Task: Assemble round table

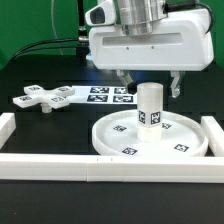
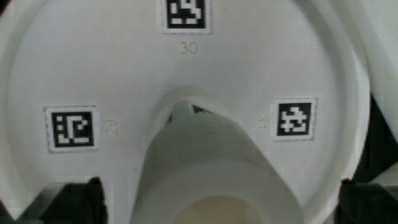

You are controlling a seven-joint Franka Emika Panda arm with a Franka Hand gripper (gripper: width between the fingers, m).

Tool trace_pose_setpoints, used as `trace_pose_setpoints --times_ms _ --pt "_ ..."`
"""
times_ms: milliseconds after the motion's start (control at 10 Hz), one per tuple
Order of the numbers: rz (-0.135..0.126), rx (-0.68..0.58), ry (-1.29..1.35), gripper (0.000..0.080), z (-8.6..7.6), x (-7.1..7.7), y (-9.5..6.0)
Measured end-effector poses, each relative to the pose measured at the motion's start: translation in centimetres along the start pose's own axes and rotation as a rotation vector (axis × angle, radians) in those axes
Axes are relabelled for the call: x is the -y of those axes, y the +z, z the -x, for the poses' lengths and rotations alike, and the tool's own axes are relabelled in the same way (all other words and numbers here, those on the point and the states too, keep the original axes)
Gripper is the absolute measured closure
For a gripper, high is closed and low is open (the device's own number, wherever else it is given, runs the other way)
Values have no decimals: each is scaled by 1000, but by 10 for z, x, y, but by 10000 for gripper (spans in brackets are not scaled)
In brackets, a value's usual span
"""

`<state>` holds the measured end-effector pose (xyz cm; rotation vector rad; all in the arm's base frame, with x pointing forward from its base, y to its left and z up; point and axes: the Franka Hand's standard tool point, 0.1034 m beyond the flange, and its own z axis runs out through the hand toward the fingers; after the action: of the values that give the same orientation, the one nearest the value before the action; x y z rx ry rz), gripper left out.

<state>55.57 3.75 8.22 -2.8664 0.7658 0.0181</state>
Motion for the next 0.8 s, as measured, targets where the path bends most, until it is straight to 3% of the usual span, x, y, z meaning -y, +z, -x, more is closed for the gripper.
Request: trace_pose_setpoints --times_ms 400,600,800 --pt "5 2 -290 151 0 0 1" --pt "43 0 -534 151 1 6 0" --pt "56 18 -728 151 1 10 -2"
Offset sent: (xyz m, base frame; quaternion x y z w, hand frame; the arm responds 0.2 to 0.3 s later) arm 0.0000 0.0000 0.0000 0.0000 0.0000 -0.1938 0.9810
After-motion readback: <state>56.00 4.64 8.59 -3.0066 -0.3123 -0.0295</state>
